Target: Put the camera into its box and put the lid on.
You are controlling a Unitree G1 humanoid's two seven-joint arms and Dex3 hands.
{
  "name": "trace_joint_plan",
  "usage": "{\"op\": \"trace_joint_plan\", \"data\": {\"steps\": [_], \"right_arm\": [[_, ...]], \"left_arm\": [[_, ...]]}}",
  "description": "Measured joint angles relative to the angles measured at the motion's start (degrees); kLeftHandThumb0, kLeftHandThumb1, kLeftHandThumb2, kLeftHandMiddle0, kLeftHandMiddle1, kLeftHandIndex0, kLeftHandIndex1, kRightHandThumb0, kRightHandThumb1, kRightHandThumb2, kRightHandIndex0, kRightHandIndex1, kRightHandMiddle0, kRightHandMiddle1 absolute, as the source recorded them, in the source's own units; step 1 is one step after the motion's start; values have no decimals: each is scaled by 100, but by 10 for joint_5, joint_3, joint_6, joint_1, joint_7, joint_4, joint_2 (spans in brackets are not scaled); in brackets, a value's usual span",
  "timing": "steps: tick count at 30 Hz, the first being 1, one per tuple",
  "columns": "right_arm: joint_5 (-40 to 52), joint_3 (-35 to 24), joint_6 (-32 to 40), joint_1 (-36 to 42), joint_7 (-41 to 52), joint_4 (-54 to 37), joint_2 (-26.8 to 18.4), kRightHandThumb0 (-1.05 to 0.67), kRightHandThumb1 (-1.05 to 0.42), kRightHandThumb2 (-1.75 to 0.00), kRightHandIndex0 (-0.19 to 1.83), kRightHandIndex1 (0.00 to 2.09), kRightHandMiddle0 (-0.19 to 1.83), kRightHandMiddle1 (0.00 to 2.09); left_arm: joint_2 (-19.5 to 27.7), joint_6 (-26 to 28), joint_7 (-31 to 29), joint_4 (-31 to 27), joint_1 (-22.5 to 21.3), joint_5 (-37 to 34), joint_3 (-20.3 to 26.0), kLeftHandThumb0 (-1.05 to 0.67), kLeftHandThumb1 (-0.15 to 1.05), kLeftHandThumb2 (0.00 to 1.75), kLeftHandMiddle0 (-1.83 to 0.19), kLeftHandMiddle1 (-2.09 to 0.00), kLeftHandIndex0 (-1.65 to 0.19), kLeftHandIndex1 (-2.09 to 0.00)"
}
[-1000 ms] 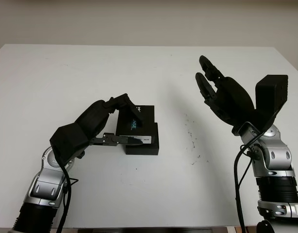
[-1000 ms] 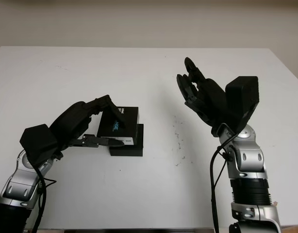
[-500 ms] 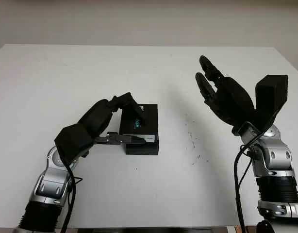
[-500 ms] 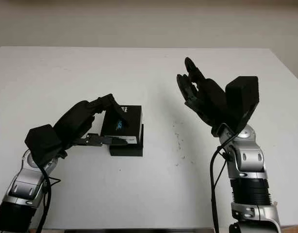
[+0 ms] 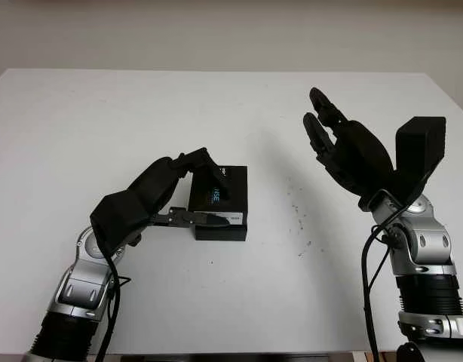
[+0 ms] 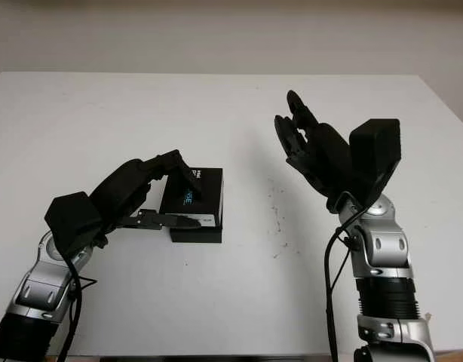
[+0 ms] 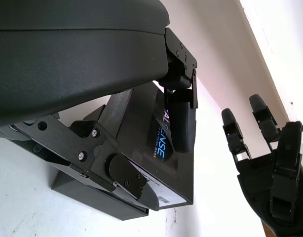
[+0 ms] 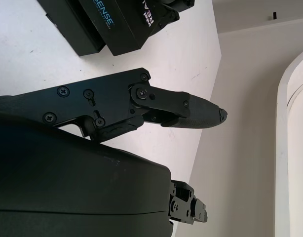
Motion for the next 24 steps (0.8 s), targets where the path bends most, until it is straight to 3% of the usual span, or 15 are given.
{"op": "trace_joint_plan", "data": {"steps": [16, 24], "right_arm": [[0, 0, 0, 3, -2, -9, 2, -65, -105, -51, -18, 6, -19, 4], [1, 0, 0, 5, -2, -11, 3, -65, -105, -51, -17, 6, -18, 5]], "left_arm": [[-6, -14, -4, 11, 6, -4, -6, -14, 90, 5, -36, -152, -35, -157], [-6, 3, 10, -23, 36, 7, -7, -13, 91, 6, -35, -153, -35, -155]]}}
